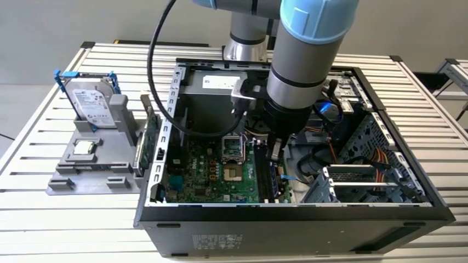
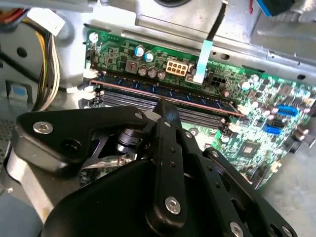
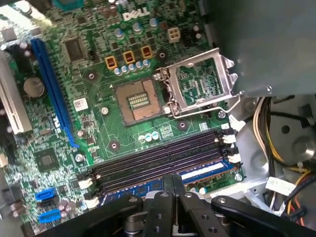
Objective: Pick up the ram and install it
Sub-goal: 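Press down the ram until it locks into place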
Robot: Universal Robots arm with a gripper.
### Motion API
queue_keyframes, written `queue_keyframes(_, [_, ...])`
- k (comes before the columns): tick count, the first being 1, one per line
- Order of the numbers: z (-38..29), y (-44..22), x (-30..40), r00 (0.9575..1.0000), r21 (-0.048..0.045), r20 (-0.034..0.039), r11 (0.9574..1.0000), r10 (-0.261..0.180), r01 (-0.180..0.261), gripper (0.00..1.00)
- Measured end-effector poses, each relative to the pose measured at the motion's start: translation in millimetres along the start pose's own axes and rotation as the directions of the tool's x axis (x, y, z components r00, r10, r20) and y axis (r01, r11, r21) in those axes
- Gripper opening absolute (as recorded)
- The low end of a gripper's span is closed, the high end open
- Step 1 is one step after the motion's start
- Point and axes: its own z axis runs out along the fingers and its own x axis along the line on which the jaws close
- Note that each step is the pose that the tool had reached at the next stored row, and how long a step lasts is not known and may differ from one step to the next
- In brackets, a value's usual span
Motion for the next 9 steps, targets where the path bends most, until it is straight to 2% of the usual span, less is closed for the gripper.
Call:
queue_keyframes(5, [0.0, 0.0, 0.0, 0.9973, -0.0033, 0.0019, 0.9973, -0.074, 0.074, 0.00])
queue_keyframes(9, [0.0, -0.3, -0.1, 0.9928, -0.0053, 0.0032, 0.9928, -0.120, 0.120, 0.00])
